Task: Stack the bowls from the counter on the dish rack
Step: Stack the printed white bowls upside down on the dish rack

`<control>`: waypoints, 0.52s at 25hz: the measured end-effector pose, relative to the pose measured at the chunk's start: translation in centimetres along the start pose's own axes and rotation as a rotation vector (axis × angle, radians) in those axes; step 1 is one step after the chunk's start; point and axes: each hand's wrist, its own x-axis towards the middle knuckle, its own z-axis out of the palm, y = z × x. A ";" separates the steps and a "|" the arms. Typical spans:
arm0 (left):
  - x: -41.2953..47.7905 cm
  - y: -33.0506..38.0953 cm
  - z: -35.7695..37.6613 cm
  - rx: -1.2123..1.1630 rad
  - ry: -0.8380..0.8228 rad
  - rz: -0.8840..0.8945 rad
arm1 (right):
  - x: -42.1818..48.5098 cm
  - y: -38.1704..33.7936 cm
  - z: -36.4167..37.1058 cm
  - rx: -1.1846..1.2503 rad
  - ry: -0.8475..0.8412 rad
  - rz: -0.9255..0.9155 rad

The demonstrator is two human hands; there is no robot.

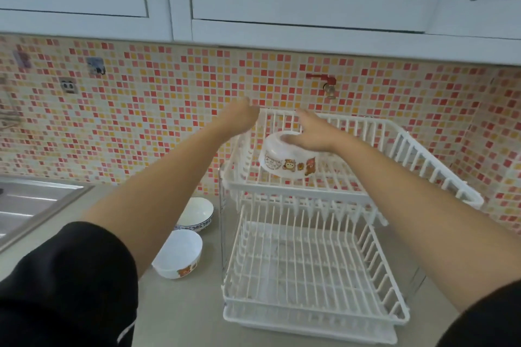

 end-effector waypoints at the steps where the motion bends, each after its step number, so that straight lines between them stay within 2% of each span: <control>1: -0.2 -1.1 -1.3 -0.011 0.042 -0.017 | 0.1 -1.9 0.4 0.039 0.047 -0.050; 3: -0.6 -3.8 -3.6 -0.024 0.103 -0.048 | 0.5 -5.7 1.9 0.069 0.085 -0.146; 7: -3.0 -11.9 -8.0 0.047 0.175 -0.192 | 2.5 -13.9 6.7 -0.026 0.055 -0.285; 11: -6.1 -20.2 -10.0 0.211 0.113 -0.339 | 2.9 -20.1 12.9 -0.024 -0.010 -0.375; 13: -8.4 -25.5 -9.4 0.284 0.038 -0.425 | 2.4 -22.4 18.2 0.003 -0.093 -0.385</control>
